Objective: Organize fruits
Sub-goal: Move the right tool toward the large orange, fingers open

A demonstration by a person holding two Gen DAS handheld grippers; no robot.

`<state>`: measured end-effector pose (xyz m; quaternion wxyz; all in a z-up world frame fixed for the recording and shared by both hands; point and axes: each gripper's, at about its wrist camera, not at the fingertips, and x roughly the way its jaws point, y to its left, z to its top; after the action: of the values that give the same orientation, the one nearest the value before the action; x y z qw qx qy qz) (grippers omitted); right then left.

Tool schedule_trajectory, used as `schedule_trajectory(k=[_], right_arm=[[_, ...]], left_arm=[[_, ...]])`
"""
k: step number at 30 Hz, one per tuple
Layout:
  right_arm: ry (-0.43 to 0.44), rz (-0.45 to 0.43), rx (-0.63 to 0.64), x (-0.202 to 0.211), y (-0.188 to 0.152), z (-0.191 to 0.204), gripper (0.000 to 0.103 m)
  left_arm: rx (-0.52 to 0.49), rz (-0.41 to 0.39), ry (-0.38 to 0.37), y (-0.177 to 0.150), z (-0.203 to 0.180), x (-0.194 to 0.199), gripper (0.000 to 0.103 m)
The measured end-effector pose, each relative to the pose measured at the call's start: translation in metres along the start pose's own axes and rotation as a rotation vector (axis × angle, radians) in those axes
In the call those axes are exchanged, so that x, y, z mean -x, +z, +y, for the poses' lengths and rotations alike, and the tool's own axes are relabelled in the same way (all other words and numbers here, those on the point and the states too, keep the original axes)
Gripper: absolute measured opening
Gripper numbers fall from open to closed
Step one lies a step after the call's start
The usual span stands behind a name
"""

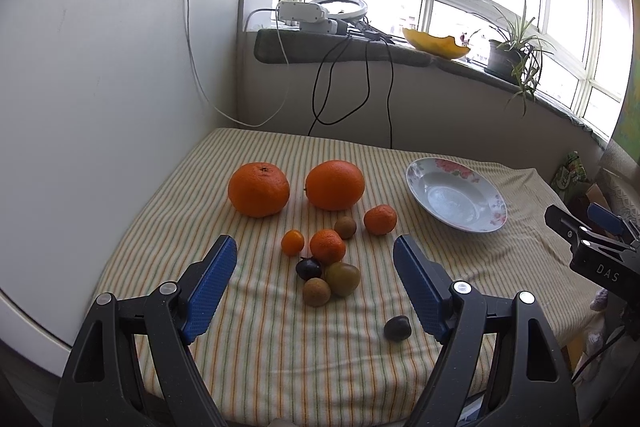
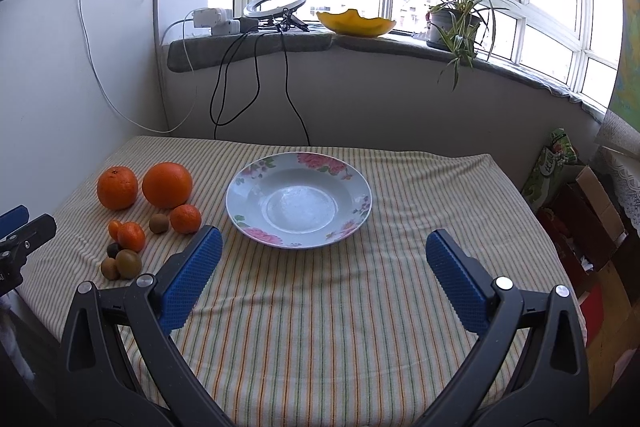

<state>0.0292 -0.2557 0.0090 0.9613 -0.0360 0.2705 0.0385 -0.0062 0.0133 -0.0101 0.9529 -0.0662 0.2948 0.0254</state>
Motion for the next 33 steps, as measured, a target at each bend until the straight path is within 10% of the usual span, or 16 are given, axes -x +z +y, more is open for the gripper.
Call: schedule_trajectory(k=[10,21,33], right_arm=[[0.144,0.028,0.068,-0.009,-0.010,0.016,0.096],[0.416,0.160,0.177,-0.028,-0.035,0.054,0.056],[0.523,0.233,0.184,-0.062,-0.006,0.077,0.055]], left_arm=[[0.022,0.046,0.019,-0.015,0.022,-0.010,0.074],[0.068,0.139,-0.061,-0.034,0.035,-0.033,0.042],[0.101,0.135,-0.046,-0.020,0.060,-0.056,0.039]])
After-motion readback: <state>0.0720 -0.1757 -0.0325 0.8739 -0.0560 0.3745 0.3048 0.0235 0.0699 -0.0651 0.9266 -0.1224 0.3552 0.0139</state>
